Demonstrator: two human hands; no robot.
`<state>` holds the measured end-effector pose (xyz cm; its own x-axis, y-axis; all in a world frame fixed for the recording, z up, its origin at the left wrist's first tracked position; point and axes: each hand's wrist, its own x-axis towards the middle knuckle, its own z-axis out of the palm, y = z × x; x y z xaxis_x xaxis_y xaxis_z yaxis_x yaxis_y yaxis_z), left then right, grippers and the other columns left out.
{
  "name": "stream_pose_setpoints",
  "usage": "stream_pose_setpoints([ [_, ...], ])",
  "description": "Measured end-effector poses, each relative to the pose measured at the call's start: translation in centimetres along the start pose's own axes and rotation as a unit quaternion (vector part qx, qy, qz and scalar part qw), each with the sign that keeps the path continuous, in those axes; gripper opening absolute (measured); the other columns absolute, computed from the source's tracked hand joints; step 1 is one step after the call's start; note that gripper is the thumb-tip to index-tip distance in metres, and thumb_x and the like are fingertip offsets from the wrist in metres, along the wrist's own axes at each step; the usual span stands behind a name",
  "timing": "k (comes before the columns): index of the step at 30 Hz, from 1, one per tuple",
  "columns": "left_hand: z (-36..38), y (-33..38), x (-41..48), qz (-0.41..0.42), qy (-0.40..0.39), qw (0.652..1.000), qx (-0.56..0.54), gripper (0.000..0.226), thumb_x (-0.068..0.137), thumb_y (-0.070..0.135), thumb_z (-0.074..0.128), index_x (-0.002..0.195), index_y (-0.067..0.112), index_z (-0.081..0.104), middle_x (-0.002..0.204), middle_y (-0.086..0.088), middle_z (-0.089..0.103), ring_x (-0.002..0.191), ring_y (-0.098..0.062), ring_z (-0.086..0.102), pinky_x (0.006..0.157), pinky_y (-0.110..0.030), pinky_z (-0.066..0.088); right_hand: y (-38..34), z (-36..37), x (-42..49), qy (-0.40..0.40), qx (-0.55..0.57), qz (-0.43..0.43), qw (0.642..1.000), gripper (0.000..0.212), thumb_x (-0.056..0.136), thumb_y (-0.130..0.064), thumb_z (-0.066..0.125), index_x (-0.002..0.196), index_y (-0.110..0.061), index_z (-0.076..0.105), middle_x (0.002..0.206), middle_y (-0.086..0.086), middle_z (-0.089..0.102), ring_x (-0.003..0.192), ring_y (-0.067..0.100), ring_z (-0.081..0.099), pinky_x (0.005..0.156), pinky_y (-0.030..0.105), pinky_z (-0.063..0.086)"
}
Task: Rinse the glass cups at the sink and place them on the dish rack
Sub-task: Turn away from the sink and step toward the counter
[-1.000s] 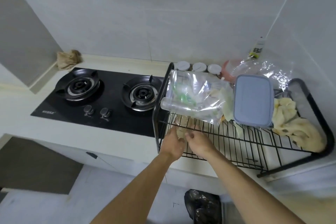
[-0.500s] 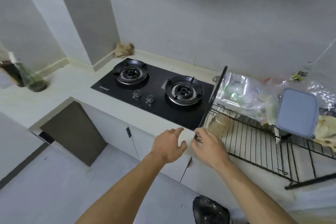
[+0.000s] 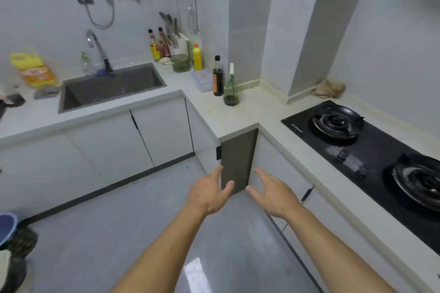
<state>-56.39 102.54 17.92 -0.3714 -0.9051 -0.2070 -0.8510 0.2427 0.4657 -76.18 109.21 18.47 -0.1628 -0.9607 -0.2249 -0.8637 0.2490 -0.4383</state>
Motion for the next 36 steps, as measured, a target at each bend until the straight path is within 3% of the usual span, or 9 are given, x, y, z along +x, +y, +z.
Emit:
stream_pose_setpoints([
  [10, -9.7, -15.4, 4.2, -0.152, 0.093, 0.983, -0.036, 0.067, 0.101, 0.058, 0.046, 0.161, 0.03, 0.032, 0.16, 0.0, 0.046, 0.145, -0.024, 0.046, 0.113, -0.04, 0.044, -16.5, 4.2, 15.7, -0.077, -0.036, -0.175, 0.981, 0.073, 0.102, -0.06, 0.047, 0.162, -0.026, 0.024, 0.167, -0.003, 0.03, 0.15, 0.019, 0.036, 0.119, 0.038, 0.035],
  [18, -15.2, -21.0, 11.0, -0.226, 0.142, 0.962, -0.053, 0.061, 0.101, 0.058, 0.048, 0.156, 0.034, 0.041, 0.156, 0.003, 0.051, 0.144, -0.02, 0.046, 0.115, -0.037, 0.041, -23.6, 3.9, 28.6, -0.108, -0.05, -0.258, 0.959, 0.074, 0.101, -0.059, 0.049, 0.162, -0.025, 0.024, 0.167, -0.003, 0.031, 0.15, 0.02, 0.036, 0.119, 0.037, 0.036],
  [26, -19.8, -26.5, 19.1, -0.285, 0.155, 0.944, -0.068, 0.062, 0.1, 0.055, 0.049, 0.158, 0.032, 0.041, 0.157, -0.001, 0.049, 0.145, -0.022, 0.043, 0.119, -0.037, 0.037, -30.0, 4.4, 40.9, -0.159, -0.075, -0.289, 0.941, 0.076, 0.101, -0.06, 0.048, 0.163, -0.026, 0.02, 0.168, -0.001, 0.03, 0.151, 0.022, 0.035, 0.121, 0.039, 0.034],
  [36, -28.4, -39.1, 33.6, -0.266, 0.149, 0.951, -0.062, 0.061, 0.103, 0.049, 0.048, 0.16, 0.031, 0.036, 0.159, -0.002, 0.045, 0.147, -0.023, 0.04, 0.119, -0.036, 0.034, -40.2, 8.2, 57.6, -0.172, -0.088, -0.273, 0.942, 0.076, 0.103, -0.055, 0.049, 0.164, -0.02, 0.018, 0.169, 0.004, 0.026, 0.152, 0.024, 0.031, 0.124, 0.037, 0.029],
])
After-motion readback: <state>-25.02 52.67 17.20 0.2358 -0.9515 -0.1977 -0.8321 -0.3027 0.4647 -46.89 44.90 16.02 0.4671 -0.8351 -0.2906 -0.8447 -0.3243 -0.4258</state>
